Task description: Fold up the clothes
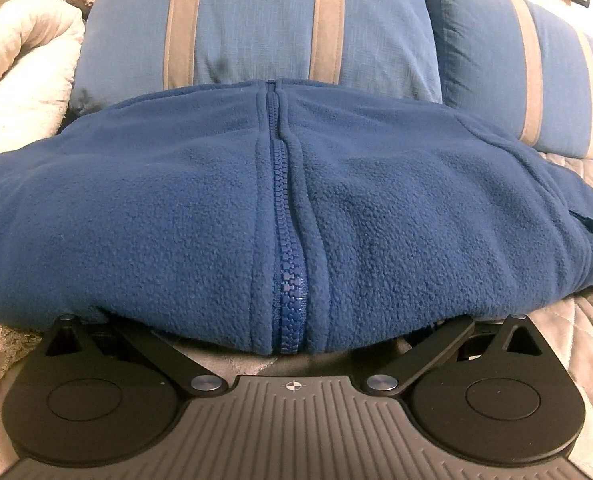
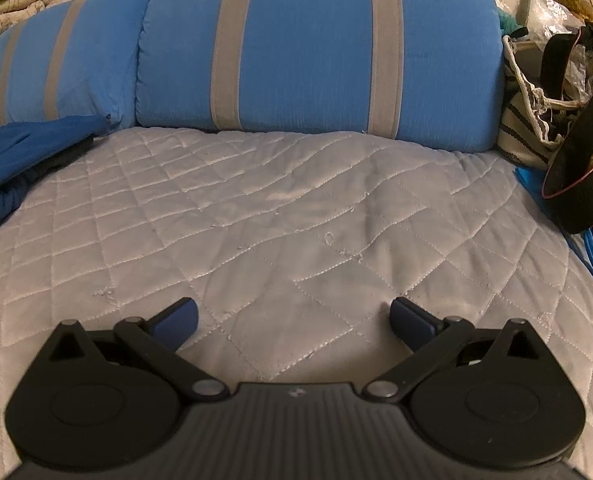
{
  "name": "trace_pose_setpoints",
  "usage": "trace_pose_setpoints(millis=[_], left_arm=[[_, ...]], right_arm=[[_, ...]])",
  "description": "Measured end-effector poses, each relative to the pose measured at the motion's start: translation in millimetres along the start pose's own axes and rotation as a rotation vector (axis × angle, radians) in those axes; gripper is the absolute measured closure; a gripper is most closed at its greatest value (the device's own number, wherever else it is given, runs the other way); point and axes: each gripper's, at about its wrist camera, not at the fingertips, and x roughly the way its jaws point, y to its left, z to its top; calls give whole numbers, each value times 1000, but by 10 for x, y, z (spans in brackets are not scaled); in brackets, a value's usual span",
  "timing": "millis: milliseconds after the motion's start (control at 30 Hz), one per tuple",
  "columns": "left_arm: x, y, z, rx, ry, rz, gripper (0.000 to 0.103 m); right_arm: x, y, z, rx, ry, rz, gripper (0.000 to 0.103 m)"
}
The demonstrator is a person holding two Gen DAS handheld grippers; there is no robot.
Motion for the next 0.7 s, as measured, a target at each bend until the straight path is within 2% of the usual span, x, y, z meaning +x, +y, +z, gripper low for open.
trace_pose_setpoints(millis=[700], left_arm=[[34,26,18,-4,3,-2,0]], right_arm=[[5,30,-22,-17,-8,-16,1]])
